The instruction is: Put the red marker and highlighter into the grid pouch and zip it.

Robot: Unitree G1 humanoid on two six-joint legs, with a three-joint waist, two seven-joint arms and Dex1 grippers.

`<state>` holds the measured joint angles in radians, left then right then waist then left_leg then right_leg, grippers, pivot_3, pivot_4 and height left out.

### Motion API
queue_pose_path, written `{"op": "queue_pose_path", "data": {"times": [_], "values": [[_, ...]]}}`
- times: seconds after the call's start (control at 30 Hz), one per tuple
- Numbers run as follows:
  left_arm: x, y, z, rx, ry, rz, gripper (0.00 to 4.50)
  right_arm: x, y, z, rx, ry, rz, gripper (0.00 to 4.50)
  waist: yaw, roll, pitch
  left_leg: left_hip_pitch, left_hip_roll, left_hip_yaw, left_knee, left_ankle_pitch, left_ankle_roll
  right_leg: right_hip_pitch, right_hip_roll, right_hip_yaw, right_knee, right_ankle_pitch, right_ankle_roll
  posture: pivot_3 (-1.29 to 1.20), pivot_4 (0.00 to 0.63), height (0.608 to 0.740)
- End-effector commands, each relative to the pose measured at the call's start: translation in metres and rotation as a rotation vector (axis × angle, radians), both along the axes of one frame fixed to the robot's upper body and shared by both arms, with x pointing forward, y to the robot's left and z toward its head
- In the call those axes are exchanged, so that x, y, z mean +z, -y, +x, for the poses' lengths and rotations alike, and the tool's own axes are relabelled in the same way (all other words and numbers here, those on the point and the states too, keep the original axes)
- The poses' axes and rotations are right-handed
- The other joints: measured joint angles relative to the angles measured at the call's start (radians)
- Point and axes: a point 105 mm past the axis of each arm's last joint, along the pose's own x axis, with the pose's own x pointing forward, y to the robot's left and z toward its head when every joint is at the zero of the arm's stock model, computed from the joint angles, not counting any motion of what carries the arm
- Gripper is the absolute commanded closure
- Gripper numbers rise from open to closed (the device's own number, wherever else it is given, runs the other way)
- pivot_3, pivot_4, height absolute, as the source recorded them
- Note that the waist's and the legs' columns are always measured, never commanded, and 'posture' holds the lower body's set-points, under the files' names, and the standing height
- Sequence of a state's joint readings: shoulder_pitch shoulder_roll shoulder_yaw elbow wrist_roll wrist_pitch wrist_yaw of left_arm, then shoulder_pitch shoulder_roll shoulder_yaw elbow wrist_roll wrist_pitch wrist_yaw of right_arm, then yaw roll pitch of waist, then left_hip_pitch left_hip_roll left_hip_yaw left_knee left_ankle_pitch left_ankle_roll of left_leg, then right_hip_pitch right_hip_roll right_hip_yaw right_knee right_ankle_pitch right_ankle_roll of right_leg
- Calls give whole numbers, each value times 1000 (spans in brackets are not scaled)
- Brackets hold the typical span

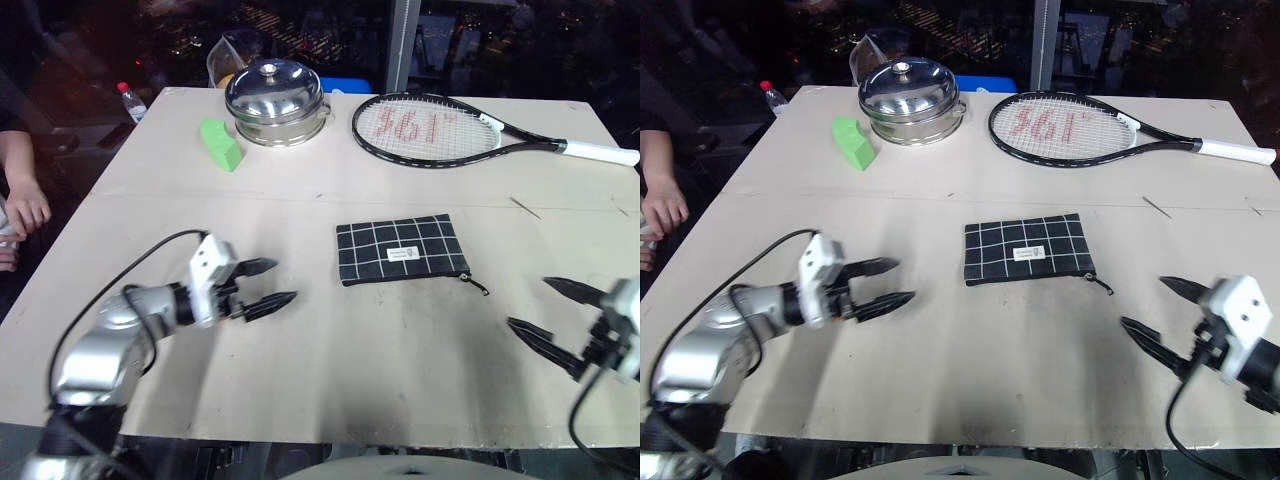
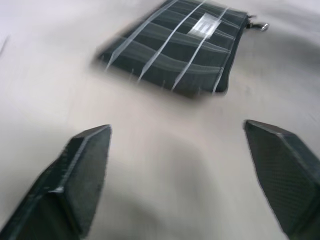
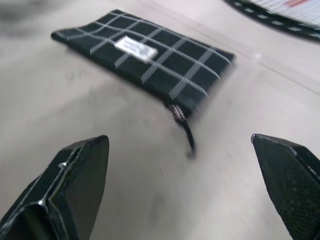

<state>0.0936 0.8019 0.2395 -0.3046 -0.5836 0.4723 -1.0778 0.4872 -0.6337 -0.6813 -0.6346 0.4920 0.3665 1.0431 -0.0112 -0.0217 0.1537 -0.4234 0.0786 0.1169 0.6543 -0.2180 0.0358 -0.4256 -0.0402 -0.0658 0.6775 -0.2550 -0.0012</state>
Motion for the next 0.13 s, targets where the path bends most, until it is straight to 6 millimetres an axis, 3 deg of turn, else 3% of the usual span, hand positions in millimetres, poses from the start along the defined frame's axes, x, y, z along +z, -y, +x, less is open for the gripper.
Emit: {"op": "queue_pose_path", "data": {"times": [0.03, 0.13], "values": [[16, -4, -18, -17, 49, 22, 301, 13, 14, -14, 17, 65, -64, 45, 1, 0, 0, 5, 0, 0, -1, 0, 0, 4, -1, 0, -1, -1, -1, 0, 150, 740], [17, -6, -21, 4, 53, 20, 301, 13, 19, -16, 16, 57, -76, 45, 4, 1, 0, 10, 0, -1, -3, -3, -5, 10, -2, -2, -5, -2, -3, 0, 150, 740]]}}
